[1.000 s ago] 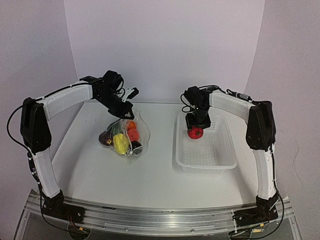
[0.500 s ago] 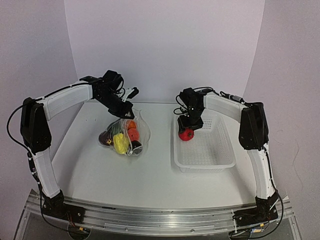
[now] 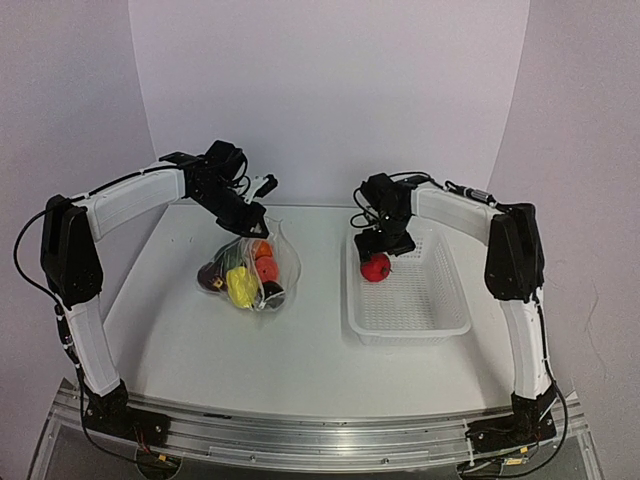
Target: Open the zip-top bag and remove the fake food
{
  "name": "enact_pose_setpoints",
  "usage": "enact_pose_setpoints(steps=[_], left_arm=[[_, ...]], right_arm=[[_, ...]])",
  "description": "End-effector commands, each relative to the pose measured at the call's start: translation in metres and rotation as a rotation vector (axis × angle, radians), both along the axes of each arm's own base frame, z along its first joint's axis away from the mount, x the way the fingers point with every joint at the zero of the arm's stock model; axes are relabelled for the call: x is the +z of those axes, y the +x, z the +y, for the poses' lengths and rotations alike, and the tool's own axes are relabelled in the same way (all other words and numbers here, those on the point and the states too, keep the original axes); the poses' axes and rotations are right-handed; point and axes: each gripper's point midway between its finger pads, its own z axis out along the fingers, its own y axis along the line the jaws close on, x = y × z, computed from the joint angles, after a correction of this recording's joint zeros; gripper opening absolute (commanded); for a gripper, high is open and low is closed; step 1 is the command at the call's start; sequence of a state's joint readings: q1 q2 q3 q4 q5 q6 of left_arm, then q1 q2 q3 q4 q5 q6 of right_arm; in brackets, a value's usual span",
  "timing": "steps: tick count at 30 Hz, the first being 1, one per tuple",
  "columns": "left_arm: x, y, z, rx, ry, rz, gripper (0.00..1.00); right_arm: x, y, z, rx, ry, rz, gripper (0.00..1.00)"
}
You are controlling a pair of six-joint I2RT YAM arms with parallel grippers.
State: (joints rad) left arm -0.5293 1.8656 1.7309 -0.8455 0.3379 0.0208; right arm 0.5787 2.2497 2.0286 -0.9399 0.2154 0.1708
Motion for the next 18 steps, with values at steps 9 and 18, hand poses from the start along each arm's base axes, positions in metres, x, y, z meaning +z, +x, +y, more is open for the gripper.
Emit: enact_pose_setpoints(steps=[9, 18], left_arm=[[0.026, -0.003, -0.002, -0.015, -0.043, -0.038, 0.00], [0.028, -0.006, -0.004, -0.020, -0.062, -0.028, 0.00]], right_arm=[[0.150, -0.114, 0.179, 0.504, 0.460, -0.193, 0.73], [0.106, -0.144, 0.243, 0.602, 0.557, -0.128, 0.58]])
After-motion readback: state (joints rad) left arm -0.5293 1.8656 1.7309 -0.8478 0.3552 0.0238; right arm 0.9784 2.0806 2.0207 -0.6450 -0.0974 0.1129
